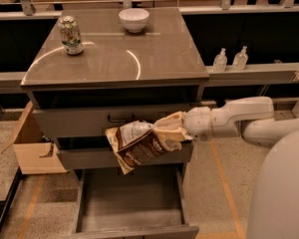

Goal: Pick brown chip bag from bottom drawer and place on counter

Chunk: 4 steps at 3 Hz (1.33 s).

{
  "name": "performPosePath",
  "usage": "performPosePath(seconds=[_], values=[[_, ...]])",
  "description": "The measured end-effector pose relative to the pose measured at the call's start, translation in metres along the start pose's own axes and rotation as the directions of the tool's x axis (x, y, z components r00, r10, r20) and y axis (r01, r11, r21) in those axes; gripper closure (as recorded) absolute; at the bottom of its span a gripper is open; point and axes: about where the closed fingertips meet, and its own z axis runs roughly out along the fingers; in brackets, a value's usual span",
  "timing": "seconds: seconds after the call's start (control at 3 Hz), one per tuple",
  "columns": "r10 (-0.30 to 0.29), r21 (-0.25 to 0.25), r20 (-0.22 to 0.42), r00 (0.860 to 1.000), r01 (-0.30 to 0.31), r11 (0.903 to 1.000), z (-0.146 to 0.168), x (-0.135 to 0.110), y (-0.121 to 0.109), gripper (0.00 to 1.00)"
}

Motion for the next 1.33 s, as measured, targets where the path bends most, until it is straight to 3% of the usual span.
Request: performPosePath(seconds=[0.67, 1.0, 1.33], values=[[0.004, 0.020, 0.108, 0.994, -0.006, 0.9998, -0.042, -0.061, -0.015, 1.00], [-0.001, 0.002, 0.115, 0.993, 0.000, 1.0000, -0.057, -0.099, -0.027, 1.00], [-0.025, -0.012, 0.092, 0.995, 0.026, 0.9996, -0.068, -0.138, -0.054, 1.00]])
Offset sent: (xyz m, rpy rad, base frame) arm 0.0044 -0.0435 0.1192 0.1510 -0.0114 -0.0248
